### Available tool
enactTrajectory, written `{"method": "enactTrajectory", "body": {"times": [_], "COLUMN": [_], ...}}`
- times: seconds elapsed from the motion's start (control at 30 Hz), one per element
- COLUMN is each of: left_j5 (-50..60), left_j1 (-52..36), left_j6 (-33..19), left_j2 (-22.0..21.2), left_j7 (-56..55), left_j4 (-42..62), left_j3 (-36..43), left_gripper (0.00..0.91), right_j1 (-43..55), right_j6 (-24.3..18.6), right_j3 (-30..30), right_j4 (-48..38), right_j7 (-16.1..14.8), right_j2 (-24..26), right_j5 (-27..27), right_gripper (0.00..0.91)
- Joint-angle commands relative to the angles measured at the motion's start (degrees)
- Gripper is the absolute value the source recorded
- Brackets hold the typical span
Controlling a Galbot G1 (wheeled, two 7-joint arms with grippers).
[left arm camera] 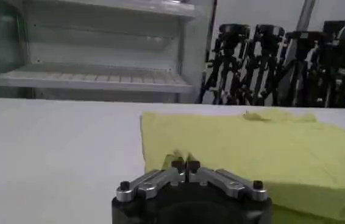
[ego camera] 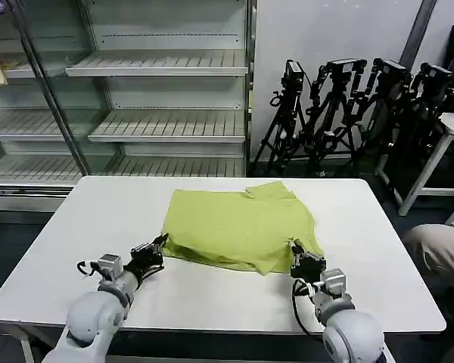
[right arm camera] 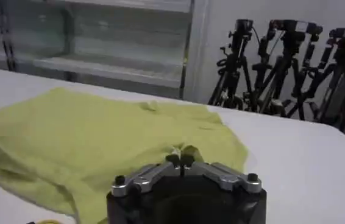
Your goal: Fold and organize the clothes.
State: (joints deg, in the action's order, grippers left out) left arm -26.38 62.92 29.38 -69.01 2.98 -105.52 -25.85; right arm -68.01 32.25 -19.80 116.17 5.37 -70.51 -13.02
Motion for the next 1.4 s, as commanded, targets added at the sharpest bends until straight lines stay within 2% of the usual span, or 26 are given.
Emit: {"method": "enactTrajectory", "body": {"times": [0.03, 0.3, 0.33, 0.37, 0.4, 0.43, 0.53, 0.83, 1.07, 1.23, 1.27, 1.3, 1.33, 1.37, 1.4], "left_j5": [-0.11, 0.5, 0.63, 0.77, 1.1, 1.48, 4.03, 2.6, 1.81, 2.19, 2.22, 2.53, 3.09, 3.51, 4.32], "left_j1": [-4.7, -5.13, -5.09, -5.0, -4.85, -4.68, -4.13, -2.78, 2.51, 4.85, 4.93, 4.92, 4.81, 4.69, 4.55], "left_j6": [-0.16, -0.11, -0.07, -0.09, -0.08, 0.0, 0.74, 0.45, 2.62, 3.66, 3.69, 3.71, 3.73, 3.75, 3.76], "left_j2": [-0.3, -0.15, -0.12, -0.07, -0.03, 0.02, 0.04, 1.16, 2.94, 3.04, 2.92, 2.73, 2.53, 2.49, 2.45], "left_j7": [0.1, 0.37, 0.45, 0.52, 0.65, 0.72, 0.51, 0.06, -0.55, 0.49, 0.75, 0.66, 0.73, 0.61, 0.58], "left_j4": [4.49, 6.45, 6.54, 6.65, 6.73, 6.78, 6.84, 4.04, -2.9, -3.77, -3.62, -3.32, -2.87, -2.62, -2.15], "left_j3": [0.98, 1.32, 1.36, 1.42, 1.49, 1.52, 1.48, -0.42, -0.46, -0.4, -0.48, -0.46, -0.42, -0.28, -0.17], "left_gripper": [0.0, 0.02, 0.02, 0.03, 0.524, 0.907, 0.907, 0.907, 0.907, 0.907, 0.907, 0.907, 0.897, 0.645, 0.151], "right_j1": [5.19, 6.72, 6.78, 6.79, 6.77, 6.73, 6.63, 5.5, -2.67, -9.38, -9.91, -10.92, -11.35, -11.6, -11.61], "right_j6": [0.09, -0.19, -0.18, -0.2, -0.2, -0.2, -0.02, 0.39, 0.9, 0.93, 0.94, 0.95, 0.97, 1.0, 1.04], "right_j3": [0.28, 0.81, 0.85, 0.92, 1.02, 1.2, 1.17, -2.65, -6.09, -7.8, -8.03, -8.59, -8.92, -9.16, -9.34], "right_j4": [-5.96, -8.34, -8.54, -8.65, -8.72, -8.83, -8.92, -6.93, 1.69, 4.97, 5.07, 5.15, 4.99, 4.77, 4.27], "right_j7": [-0.65, -1.28, -1.31, -1.41, -1.51, -1.64, -1.43, -0.67, -0.52, -1.08, -1.06, -1.07, -1.08, -1.1, -0.87], "right_j2": [-0.04, -0.65, -0.76, -0.79, -0.83, -0.91, -1.3, -0.59, 2.09, 2.57, 2.43, 2.24, 2.14, 2.16, 2.24], "right_j5": [0.48, 0.76, 0.77, 0.76, 0.78, 0.92, 1.88, 0.22, -2.29, -1.98, -1.99, -2.07, -2.16, -2.34, -3.09], "right_gripper": [0.0, 0.0, 0.423, 0.907, 0.907, 0.907, 0.907, 0.907, 0.907, 0.907, 0.584, 0.343, 0.02, 0.0, 0.0]}}
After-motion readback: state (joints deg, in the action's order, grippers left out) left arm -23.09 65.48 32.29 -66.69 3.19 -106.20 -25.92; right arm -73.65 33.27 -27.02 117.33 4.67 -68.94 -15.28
